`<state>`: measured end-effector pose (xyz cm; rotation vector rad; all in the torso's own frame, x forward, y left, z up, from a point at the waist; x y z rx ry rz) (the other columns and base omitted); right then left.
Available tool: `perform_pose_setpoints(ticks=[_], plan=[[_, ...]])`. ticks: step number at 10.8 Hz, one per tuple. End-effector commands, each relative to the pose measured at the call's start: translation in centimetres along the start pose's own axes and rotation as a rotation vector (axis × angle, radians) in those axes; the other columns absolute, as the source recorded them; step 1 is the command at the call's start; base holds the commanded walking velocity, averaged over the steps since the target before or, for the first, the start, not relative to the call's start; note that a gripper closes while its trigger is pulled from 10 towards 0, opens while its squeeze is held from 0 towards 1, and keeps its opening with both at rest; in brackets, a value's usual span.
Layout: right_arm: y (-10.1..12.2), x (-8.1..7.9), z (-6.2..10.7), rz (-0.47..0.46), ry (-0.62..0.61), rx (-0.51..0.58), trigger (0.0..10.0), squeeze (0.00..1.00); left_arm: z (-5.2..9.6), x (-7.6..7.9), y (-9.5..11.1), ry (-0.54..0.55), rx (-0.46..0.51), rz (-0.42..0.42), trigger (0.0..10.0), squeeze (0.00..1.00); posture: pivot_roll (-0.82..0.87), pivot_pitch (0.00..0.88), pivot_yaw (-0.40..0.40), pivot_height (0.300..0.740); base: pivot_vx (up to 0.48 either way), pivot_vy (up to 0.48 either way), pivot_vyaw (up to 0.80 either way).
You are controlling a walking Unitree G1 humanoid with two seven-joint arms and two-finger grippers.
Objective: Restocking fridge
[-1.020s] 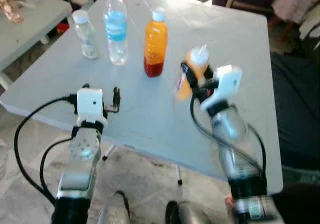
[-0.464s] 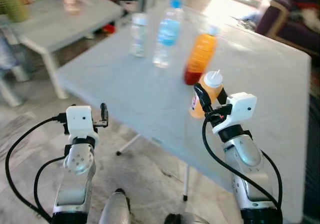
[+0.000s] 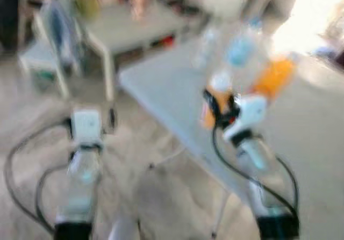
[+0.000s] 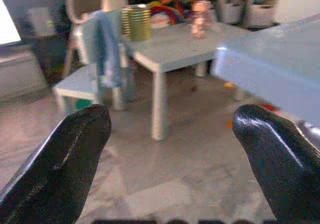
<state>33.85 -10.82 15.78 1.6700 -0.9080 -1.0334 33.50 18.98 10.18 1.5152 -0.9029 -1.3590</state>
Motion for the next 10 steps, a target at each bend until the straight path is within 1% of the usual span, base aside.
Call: perform_pose_setpoints(ticks=[1,2,5,6,7,8,9,10], plan=[[-0.9,0.8,0.7,0.004,-0.027,-0.039,10.0,0.00,0.5,0.9,-0.5,-0.027,-0.010,-0.005,10.0,0.00,0.13,0.052,-0.080,0.740,0.000,0.000,0.79],[-1.1,0.7,0.9,0.002,-0.028,-0.044,10.0,0.00,0.9,1.0,-1.0,-0.035,-0.019,-0.024,10.0,0.00,0.12,0.050,-0.072,0.740,0.000,0.000,0.79],[-1.3,1.2,1.6,0.010,-0.045,-0.051,10.0,0.00,1.7,-0.3,-2.5,-0.002,-0.057,-0.050,10.0,0.00,0.12,0.033,-0.068,0.740,0.000,0.000,0.79],[-1.1,1.7,1.7,0.022,-0.067,-0.038,10.0,0.00,1.9,-1.0,-2.9,0.014,-0.065,-0.071,10.0,0.00,0.12,0.022,-0.059,0.740,0.000,0.000,0.79],[-0.5,3.3,2.2,0.052,-0.143,-0.004,10.0,0.00,2.0,-1.7,-3.3,0.018,-0.064,-0.111,10.0,0.00,0.12,0.014,-0.044,0.740,0.000,0.000,0.79],[-0.5,4.2,2.5,0.054,-0.187,0.003,10.0,0.00,1.8,-1.8,-3.1,0.008,-0.050,-0.131,10.0,0.00,0.12,0.014,-0.030,0.740,0.000,0.000,0.79],[-1.2,5.3,3.4,0.039,-0.257,-0.009,10.0,0.00,0.5,-1.4,-2.0,-0.026,-0.023,-0.127,10.0,0.00,0.10,0.018,-0.010,0.740,0.000,0.000,0.79],[-1.5,5.3,3.8,0.042,-0.264,-0.013,10.0,0.00,0.1,-1.2,-1.7,-0.044,-0.010,-0.120,10.0,0.00,0.09,0.019,-0.009,0.740,0.000,0.000,0.79]])
Point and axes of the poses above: a point about 5 cm out from each wrist's last joint towards the gripper, its own z axis pointing back from the gripper into the wrist, its own y axis along the axis of the wrist's last joint, x = y × z, the point moved 6 cm from there along -z, pointing out of the wrist towards the gripper, and after that the axes turned 13 degrees about -z, right-handed, at the moved point
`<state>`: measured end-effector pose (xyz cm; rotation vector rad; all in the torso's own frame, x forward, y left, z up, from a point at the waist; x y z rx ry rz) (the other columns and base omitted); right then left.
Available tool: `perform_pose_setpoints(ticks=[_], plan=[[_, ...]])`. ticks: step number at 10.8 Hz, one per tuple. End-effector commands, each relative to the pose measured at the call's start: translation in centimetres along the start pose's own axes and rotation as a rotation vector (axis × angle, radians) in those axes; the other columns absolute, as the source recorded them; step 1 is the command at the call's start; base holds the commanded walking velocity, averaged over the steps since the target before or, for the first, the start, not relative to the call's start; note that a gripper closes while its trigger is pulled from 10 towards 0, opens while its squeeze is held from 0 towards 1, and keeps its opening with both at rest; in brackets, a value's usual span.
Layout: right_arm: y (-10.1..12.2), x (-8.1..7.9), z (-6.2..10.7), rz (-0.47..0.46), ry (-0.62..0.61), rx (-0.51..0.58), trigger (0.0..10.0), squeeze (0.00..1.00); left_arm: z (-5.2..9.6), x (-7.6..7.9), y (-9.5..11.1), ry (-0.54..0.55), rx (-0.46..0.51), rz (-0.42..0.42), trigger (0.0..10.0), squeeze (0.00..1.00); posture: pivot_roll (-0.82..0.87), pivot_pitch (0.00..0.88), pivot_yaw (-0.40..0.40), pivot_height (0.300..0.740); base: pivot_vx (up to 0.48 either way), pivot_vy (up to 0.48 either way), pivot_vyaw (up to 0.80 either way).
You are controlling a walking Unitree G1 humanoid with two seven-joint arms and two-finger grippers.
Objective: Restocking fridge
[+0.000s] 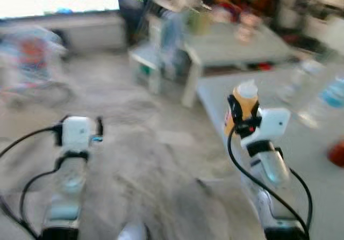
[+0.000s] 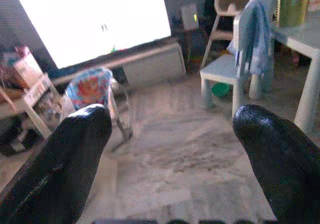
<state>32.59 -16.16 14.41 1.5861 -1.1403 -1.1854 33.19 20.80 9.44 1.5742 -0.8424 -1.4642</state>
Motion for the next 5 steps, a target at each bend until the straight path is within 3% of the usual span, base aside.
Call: perform_pose_setpoints(ticks=[1,3,5], plan=[[-1.8,0.5,0.7,-0.002,-0.024,-0.075,10.0,0.00,0.0,0.4,-0.5,-0.014,-0.017,0.007,10.0,0.00,0.09,0.019,-0.010,0.740,0.000,0.000,0.79],[-1.2,0.0,0.1,-0.010,0.010,-0.059,10.0,0.00,-0.1,0.4,-0.8,0.009,-0.030,0.021,10.0,0.00,0.09,0.015,-0.034,0.740,0.000,0.000,0.79],[-0.3,-1.6,-1.2,-0.058,0.081,-0.038,10.0,0.00,-0.1,0.2,-1.0,0.036,-0.044,0.031,10.0,0.00,0.11,0.010,-0.049,0.740,0.000,0.000,0.79]])
Point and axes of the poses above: a point about 5 cm out from each wrist's last joint towards the gripper, its own z axis pointing back from the gripper into the wrist, its own y axis along the axis of the wrist's last joint, x = y × z, the point moved 6 cm from there along -z, pointing out of the wrist towards the gripper, and after that the axes turned 13 degrees about -z, right-handed, at the moved point
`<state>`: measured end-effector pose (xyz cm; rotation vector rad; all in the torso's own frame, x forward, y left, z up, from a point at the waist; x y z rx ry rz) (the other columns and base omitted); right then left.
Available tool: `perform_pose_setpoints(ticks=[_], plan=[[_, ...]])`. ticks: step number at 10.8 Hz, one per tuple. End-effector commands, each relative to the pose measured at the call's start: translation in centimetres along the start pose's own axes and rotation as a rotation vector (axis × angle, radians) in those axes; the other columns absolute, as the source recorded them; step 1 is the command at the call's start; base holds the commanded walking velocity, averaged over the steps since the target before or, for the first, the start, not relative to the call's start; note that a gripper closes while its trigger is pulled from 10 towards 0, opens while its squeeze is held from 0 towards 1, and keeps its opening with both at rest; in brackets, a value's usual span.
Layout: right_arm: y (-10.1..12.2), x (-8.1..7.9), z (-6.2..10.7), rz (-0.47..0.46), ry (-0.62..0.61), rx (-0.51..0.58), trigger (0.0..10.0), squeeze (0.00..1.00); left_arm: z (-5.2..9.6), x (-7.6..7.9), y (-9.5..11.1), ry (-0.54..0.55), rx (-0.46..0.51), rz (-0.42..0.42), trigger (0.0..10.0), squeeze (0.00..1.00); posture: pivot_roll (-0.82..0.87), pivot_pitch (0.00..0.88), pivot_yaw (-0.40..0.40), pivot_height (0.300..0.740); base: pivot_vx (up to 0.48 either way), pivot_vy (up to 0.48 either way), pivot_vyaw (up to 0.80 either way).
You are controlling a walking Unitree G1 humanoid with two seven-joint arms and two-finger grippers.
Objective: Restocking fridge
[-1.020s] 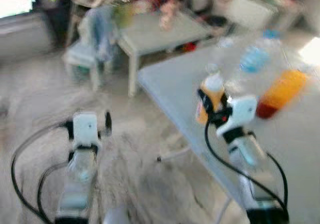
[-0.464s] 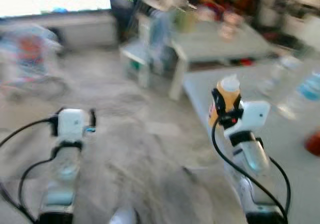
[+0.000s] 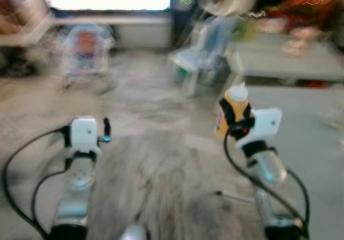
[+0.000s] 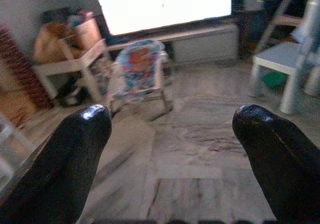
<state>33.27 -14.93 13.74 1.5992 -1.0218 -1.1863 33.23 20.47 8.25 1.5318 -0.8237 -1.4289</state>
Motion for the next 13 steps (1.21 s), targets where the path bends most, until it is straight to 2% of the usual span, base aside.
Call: perform_pose_setpoints(ticks=[1,2,3,6,10,11,13], plan=[[0.9,-1.1,-0.9,-0.019,0.039,0.030,10.0,0.00,0.0,-0.8,-0.2,0.020,-0.003,-0.014,10.0,0.00,0.11,0.008,-0.054,0.740,0.000,0.000,0.79],[0.7,-1.5,-1.0,-0.012,0.049,0.024,10.0,0.00,0.1,-1.1,-0.6,0.030,-0.009,-0.021,10.0,0.00,0.11,0.007,-0.056,0.740,0.000,0.000,0.79],[0.4,-1.2,-0.7,-0.007,0.040,0.012,10.0,0.00,0.1,-1.3,-0.8,0.042,-0.017,-0.026,10.0,0.00,0.11,0.007,-0.056,0.740,0.000,0.000,0.79],[-0.8,0.8,0.2,0.015,-0.039,-0.020,10.0,0.00,0.3,-1.3,-1.4,0.037,-0.035,-0.037,10.0,0.00,0.11,0.018,-0.043,0.740,0.000,0.179,0.71],[-1.8,2.5,1.5,0.025,-0.152,-0.021,10.0,0.00,-0.2,1.4,-0.7,-0.094,-0.017,-0.051,10.0,0.00,0.07,0.041,0.035,0.740,0.000,0.000,0.00],[-2.2,2.4,1.8,0.029,-0.154,-0.027,10.0,0.00,-0.4,1.7,-0.7,-0.112,-0.020,-0.043,10.0,0.00,0.07,0.044,0.037,0.740,0.000,0.000,0.00],[-2.3,1.5,1.4,0.051,-0.103,-0.032,10.0,0.00,-0.8,1.7,-0.5,-0.098,-0.020,-0.047,10.0,0.00,0.08,0.048,0.019,0.740,0.000,0.439,0.66]])
Point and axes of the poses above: a point about 5 cm out from each wrist's last joint towards the gripper, its own z axis pointing back from the gripper into the wrist, its own y axis along the axis of the wrist's last joint, x = y × z, the point moved 6 cm from there along -z, pointing out of the wrist towards the gripper, and after that the axes turned 13 degrees about -z, right-handed, at the moved point
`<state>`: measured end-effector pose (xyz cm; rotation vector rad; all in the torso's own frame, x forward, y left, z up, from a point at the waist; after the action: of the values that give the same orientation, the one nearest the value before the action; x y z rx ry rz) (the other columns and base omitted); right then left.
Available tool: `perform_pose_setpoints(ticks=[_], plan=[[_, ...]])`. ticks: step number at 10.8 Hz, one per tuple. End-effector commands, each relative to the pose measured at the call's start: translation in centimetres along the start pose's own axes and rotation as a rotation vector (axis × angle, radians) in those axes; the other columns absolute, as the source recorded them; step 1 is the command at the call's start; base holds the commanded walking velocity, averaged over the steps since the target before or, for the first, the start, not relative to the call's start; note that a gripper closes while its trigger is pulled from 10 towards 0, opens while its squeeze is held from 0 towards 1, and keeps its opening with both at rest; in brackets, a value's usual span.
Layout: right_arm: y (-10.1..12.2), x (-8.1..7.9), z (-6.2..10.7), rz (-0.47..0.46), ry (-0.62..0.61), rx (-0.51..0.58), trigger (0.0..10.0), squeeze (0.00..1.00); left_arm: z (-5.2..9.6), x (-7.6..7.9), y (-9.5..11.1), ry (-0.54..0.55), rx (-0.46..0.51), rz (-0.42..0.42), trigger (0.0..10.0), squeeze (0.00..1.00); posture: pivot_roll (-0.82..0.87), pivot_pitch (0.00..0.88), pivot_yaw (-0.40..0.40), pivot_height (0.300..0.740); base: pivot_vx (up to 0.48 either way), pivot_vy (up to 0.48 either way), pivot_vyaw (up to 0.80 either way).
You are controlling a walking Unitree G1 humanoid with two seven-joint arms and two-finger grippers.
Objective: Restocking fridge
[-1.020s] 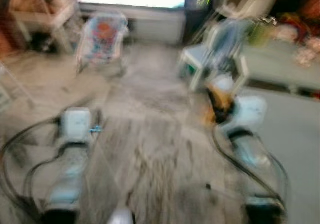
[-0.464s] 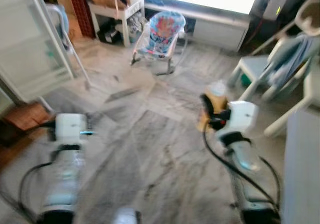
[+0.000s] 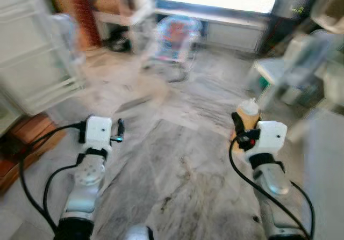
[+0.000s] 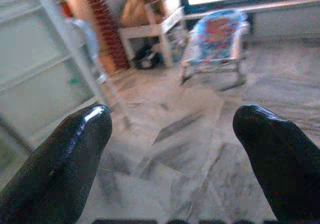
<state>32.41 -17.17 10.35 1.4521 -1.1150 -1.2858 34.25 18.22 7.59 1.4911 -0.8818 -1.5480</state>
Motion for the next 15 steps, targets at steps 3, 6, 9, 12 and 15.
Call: perform_pose_setpoints(ticks=[3,6,9,12,15], plan=[[1.0,-2.4,-1.8,-0.002,0.087,0.035,10.0,0.00,0.1,-1.2,-0.5,0.044,-0.017,-0.021,10.0,0.00,0.11,0.054,-0.012,0.740,0.000,0.480,0.79],[1.2,-3.3,-2.1,0.009,0.133,0.039,10.0,0.00,0.6,-1.4,-0.6,0.053,0.012,-0.035,10.0,0.00,0.12,0.059,-0.030,0.740,0.123,0.405,0.78],[1.5,-3.5,-2.3,0.018,0.155,0.045,10.0,0.00,0.5,-1.1,-0.7,0.023,0.002,-0.005,10.0,0.00,0.11,0.056,-0.041,0.740,0.474,0.000,0.76],[1.7,-3.8,-2.4,0.034,0.182,0.047,10.0,0.00,0.6,-0.9,-0.6,0.017,0.006,0.001,10.0,0.00,0.11,0.059,-0.052,0.740,0.480,0.000,0.70],[1.6,-4.8,-2.6,0.052,0.232,0.043,10.0,0.00,0.6,-0.6,-0.8,0.017,-0.004,0.012,10.0,0.00,0.11,0.062,-0.059,0.740,0.480,0.000,0.64]])
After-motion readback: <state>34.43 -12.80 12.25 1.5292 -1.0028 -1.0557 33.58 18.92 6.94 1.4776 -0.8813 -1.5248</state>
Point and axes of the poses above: a point about 5 cm out from each wrist's last joint towards the gripper, its own z axis pointing back from the gripper into the wrist, its own y axis along the axis of the wrist's last joint, x = y × z, the point moved 6 cm from there along -z, pointing out of the wrist towards the gripper, and after that the axes turned 13 degrees about -z, right-handed, at the moved point
